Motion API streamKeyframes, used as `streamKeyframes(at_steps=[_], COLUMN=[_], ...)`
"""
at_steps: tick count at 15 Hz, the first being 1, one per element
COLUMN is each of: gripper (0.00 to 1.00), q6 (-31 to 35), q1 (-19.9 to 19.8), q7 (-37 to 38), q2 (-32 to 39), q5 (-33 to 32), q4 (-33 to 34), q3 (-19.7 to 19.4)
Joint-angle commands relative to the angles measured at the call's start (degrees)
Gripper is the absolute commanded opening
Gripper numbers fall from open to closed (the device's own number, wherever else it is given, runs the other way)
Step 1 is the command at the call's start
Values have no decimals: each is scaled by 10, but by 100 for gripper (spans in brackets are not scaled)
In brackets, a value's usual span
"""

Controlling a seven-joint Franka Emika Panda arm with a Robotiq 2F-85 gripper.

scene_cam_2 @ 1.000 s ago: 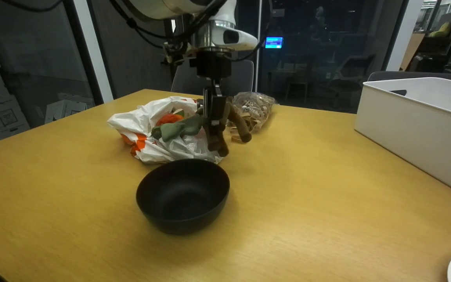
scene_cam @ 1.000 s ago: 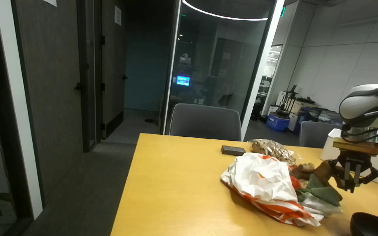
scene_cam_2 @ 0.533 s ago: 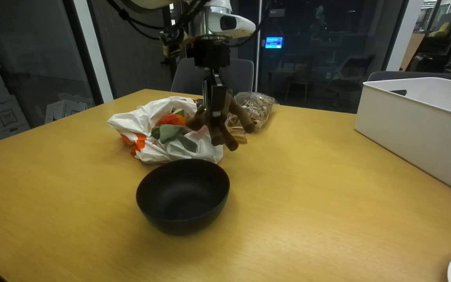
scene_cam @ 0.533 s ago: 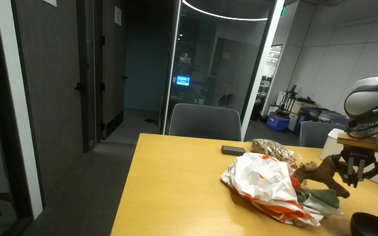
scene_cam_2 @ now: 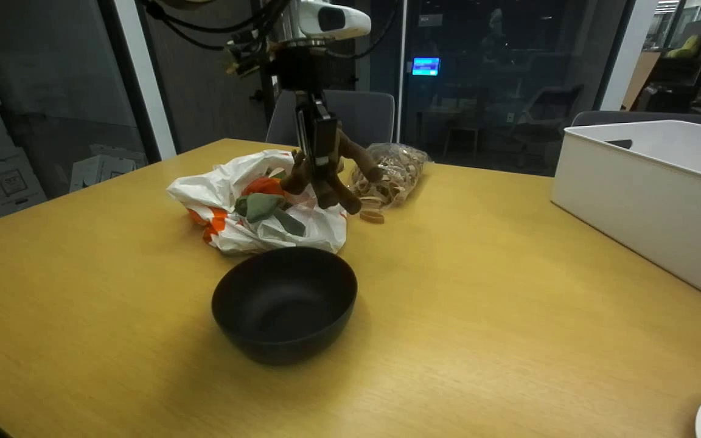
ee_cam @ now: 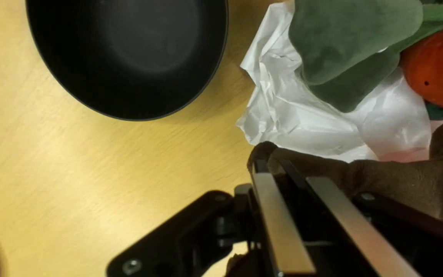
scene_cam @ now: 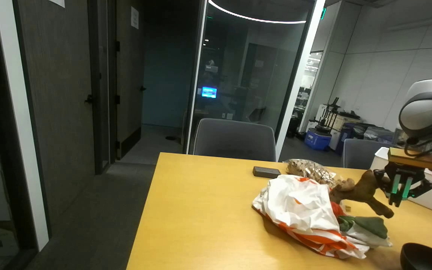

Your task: Put the items on the table in the plastic bag

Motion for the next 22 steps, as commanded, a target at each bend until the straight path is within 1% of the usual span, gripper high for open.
streamKeyframes(at_steps=[1,4,7,10,12,16,18,22], gripper=[7,7,7,7,7,6,6,6], q6=[39,54,59,60,77,117,141,180], q1=[0,3,7,12,18,33,39,46], q7=[-58,-117,-129,-155,-180,-227,-234,-237], q2=[-27,-25,-43,-59,-69,-86,-87,-60], q5=[5,21,14,20,24,57,70,83], q4=[-30,-37,-54,-68,-85,-116,-127,-126], q3=[18,31,41,50,59,75,82,91])
